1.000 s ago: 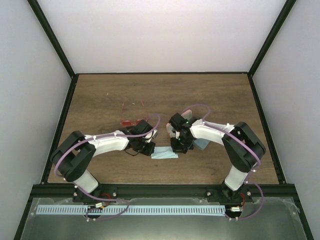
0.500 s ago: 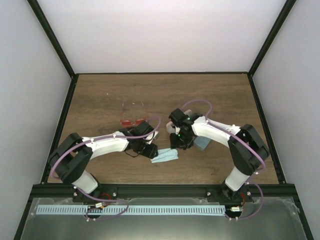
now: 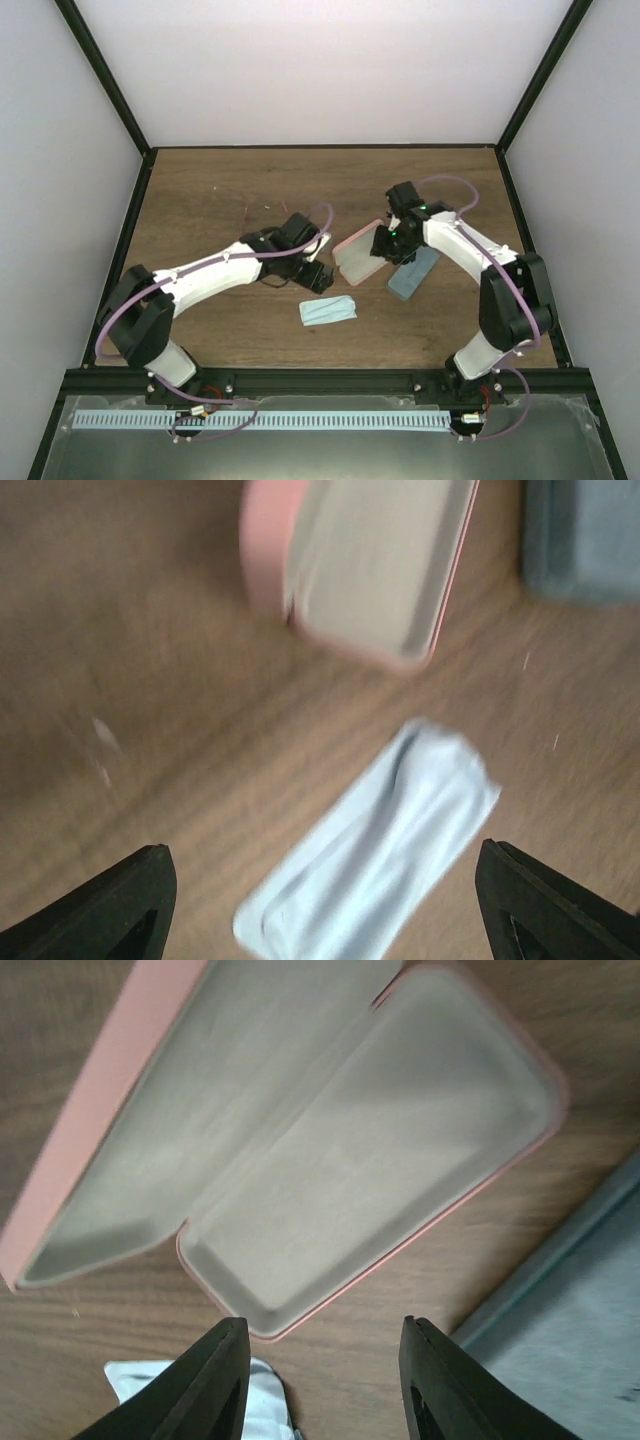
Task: Organize the sunglasses
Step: Fold the glasses cleaning cloth at the center of the board, then adjust the sunglasses case at the center of the board.
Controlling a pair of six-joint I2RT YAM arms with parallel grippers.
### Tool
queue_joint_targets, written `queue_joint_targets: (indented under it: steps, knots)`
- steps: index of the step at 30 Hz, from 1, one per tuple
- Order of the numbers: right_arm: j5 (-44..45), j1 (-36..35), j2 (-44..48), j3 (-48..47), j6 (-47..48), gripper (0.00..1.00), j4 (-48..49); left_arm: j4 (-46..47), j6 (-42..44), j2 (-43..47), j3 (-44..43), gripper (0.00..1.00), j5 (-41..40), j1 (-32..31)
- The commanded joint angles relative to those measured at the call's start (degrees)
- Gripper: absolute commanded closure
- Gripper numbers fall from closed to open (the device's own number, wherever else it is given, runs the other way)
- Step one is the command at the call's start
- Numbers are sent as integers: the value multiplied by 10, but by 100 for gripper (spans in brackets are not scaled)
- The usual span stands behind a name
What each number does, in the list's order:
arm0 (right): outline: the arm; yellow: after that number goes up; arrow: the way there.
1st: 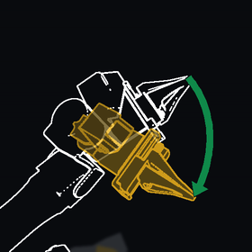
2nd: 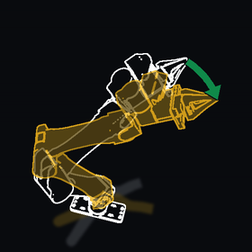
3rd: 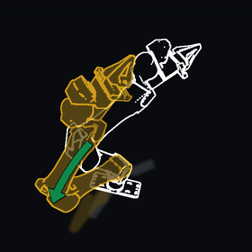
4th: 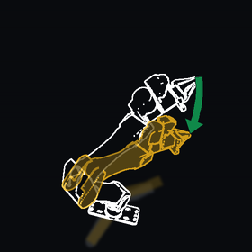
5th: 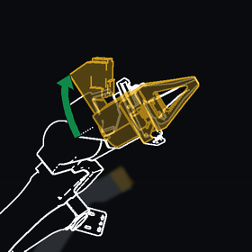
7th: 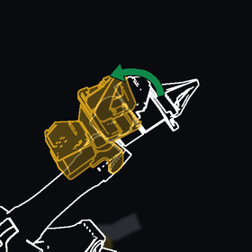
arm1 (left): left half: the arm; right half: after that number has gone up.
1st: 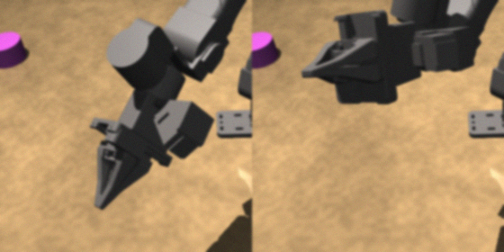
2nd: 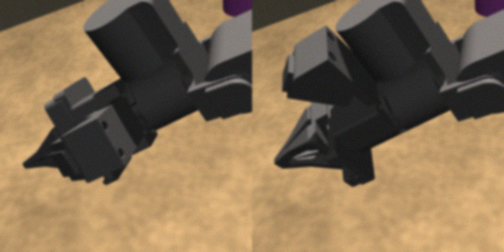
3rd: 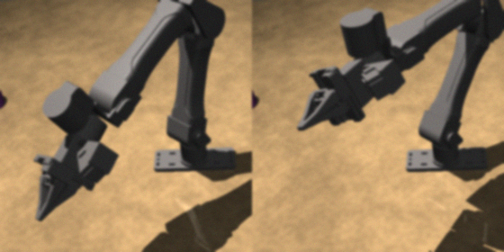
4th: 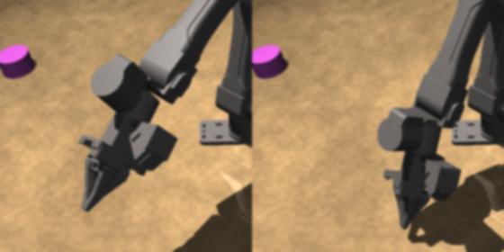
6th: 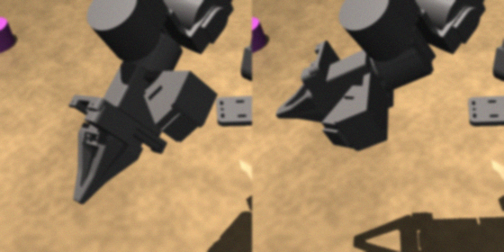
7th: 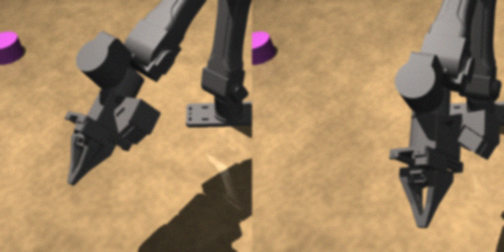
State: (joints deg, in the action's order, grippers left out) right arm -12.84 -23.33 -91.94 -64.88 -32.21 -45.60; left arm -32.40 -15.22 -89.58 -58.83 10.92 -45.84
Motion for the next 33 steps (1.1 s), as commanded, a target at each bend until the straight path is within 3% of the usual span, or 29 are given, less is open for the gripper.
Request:
queue_joint_targets:
  steps: [1, 4, 14, 16, 18, 24, 26, 33]
  knots:
    - [-6, 44, 44, -9, -4, 56, 18, -23, 84, -73, -122, 11, -79, 3]
    - [-1, 55, 51, -9, 1, 54, 10, -43, 139, -146, -204, 1, -98, 9]
    - [-13, 61, 88, 18, -3, 54, 7, -81, 177, -315, -393, 0, -87, 28]
    - [-14, 61, 90, 23, 0, 54, 7, -88, 178, -335, -416, 11, -76, 28]
    - [-12, 60, 91, 23, 6, 54, 5, -88, 168, -346, -425, 29, -61, 30]
    - [-13, 61, 93, 20, 15, 54, 5, -87, 94, -358, -416, 89, -53, 37]
    - [-14, 61, 97, 22, 14, 54, 7, -80, 53, -349, -395, 94, -49, 38]
    - [-31, 61, 109, 29, 6, 55, 25, -8, -121, -311, -266, 96, 69, 53]
